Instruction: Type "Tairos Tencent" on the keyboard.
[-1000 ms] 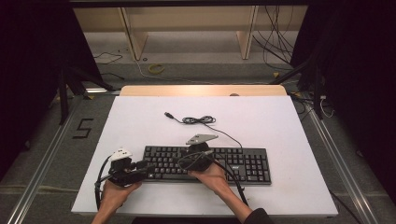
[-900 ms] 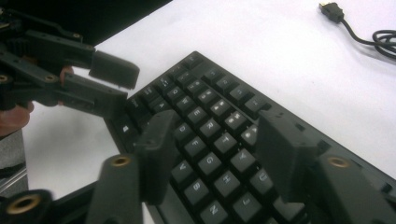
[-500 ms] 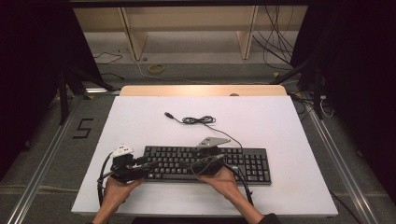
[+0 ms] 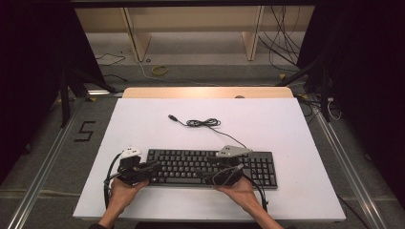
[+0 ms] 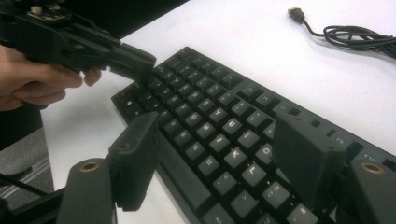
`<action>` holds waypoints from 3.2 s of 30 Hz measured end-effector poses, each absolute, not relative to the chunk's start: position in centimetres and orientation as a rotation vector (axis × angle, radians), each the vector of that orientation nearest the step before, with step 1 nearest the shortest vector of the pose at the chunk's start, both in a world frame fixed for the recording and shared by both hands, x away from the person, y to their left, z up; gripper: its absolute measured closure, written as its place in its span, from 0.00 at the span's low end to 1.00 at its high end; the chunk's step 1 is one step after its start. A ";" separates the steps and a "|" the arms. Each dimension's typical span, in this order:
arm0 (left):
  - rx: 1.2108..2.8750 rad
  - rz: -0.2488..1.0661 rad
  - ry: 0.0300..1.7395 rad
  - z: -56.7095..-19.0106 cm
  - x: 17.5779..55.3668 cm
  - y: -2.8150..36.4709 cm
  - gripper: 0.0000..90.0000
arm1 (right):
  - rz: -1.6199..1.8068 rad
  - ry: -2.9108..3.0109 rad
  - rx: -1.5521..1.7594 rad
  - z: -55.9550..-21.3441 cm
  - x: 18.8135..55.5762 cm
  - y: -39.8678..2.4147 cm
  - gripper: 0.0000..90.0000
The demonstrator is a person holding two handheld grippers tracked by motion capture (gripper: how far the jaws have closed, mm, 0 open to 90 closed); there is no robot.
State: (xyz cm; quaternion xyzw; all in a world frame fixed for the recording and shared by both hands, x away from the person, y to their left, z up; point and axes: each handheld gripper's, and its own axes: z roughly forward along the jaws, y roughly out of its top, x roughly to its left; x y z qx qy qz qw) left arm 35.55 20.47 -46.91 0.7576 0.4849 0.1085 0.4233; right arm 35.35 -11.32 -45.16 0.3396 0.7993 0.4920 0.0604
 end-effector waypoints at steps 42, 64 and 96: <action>1.999 0.278 1.239 -47.9 36.4 19.7 0.99 | 1.498 2.374 1.052 -45.4 33.4 -14.6 0.35; 1.916 0.271 1.191 -46.8 35.6 20.4 0.81 | 1.505 2.363 1.055 -45.3 33.6 -14.5 0.35; 1.795 0.251 1.111 -46.2 33.8 20.4 0.36 | 1.482 2.377 1.051 -45.2 36.1 -12.1 0.47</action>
